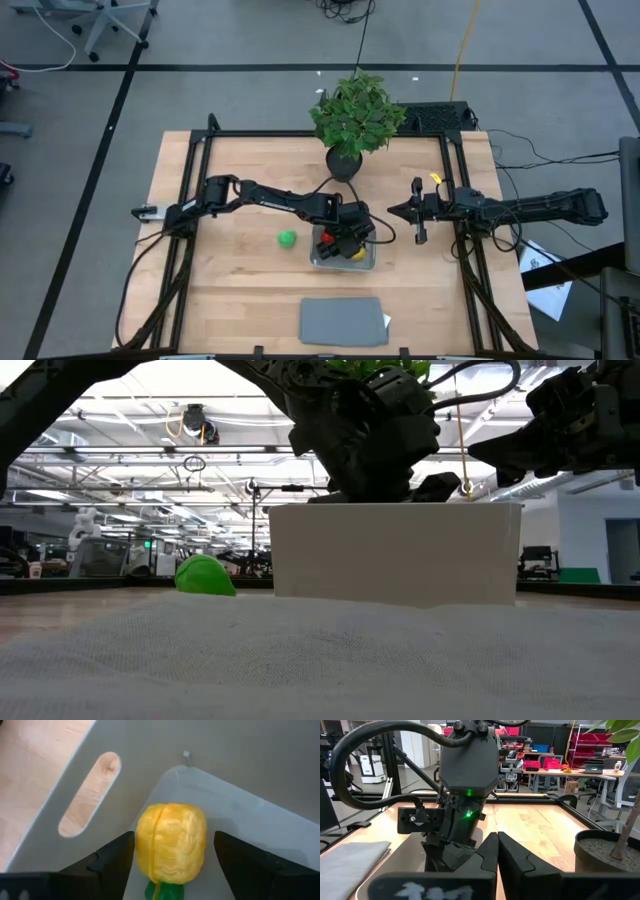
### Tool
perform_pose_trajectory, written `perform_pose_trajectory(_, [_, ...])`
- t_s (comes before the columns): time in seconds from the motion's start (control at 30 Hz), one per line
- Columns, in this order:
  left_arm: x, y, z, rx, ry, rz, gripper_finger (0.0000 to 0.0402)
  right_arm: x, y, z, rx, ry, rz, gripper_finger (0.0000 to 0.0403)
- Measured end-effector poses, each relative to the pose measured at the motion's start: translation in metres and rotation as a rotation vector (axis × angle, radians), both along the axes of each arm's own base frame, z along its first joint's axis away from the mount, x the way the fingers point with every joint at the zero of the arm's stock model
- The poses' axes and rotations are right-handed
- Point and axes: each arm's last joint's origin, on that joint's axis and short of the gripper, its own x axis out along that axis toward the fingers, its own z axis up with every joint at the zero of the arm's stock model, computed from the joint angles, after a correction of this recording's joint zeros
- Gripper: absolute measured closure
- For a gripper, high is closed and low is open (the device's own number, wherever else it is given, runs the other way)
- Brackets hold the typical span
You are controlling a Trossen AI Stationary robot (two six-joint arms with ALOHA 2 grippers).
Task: Pick and placing Produce into tupperware
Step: Put the pear into the basket
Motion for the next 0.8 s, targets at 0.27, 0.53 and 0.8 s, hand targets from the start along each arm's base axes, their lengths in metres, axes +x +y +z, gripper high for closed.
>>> perform_pose_trajectory(0.27, [0.0, 0.001, 0.001, 0.042, -0.002, 0.026, 0.0122, 0.0, 0.0, 0.0, 0.0, 0.0, 0.0, 0.0403])
perform_pose_trajectory(0.53, [-0.003, 0.002, 0.014, 0.05, -0.007, 0.052, 0.0121, 0.0, 0.0, 0.0, 0.0, 0.001, 0.0, 0.0403])
perform_pose_trajectory(0.8, [-0.008, 0.002, 0.029, 0.073, -0.006, 0.109, 0.0121, 0.0, 0.0, 0.0, 0.0, 0.003, 0.0, 0.0403])
